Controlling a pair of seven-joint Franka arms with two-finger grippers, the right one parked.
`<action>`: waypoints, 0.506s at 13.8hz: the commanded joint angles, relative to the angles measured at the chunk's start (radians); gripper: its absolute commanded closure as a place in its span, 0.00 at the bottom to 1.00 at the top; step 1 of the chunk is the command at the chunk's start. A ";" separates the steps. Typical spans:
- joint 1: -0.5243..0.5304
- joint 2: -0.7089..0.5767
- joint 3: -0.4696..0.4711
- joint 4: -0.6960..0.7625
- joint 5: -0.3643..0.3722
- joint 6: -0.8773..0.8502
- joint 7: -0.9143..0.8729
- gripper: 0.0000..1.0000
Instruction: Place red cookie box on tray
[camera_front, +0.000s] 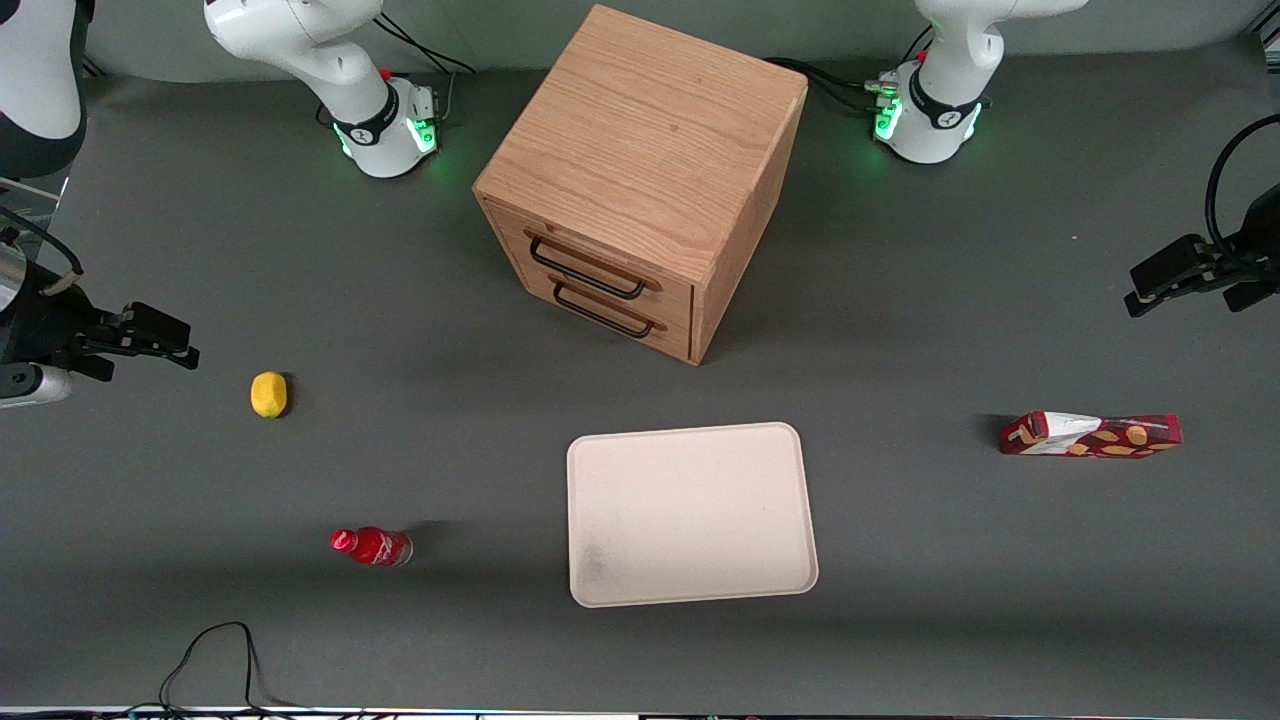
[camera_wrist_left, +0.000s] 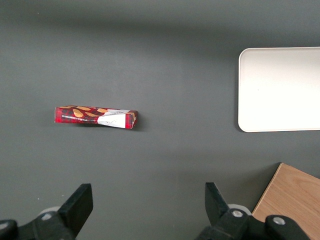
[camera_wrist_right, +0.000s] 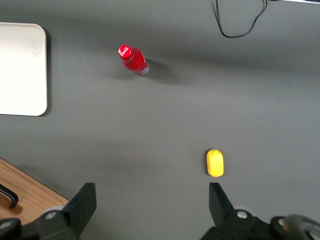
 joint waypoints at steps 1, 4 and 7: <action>0.006 -0.013 -0.003 -0.006 -0.012 -0.017 -0.013 0.00; 0.006 -0.010 0.000 -0.004 -0.012 -0.017 -0.008 0.00; 0.006 -0.010 0.000 -0.004 -0.012 -0.021 -0.014 0.00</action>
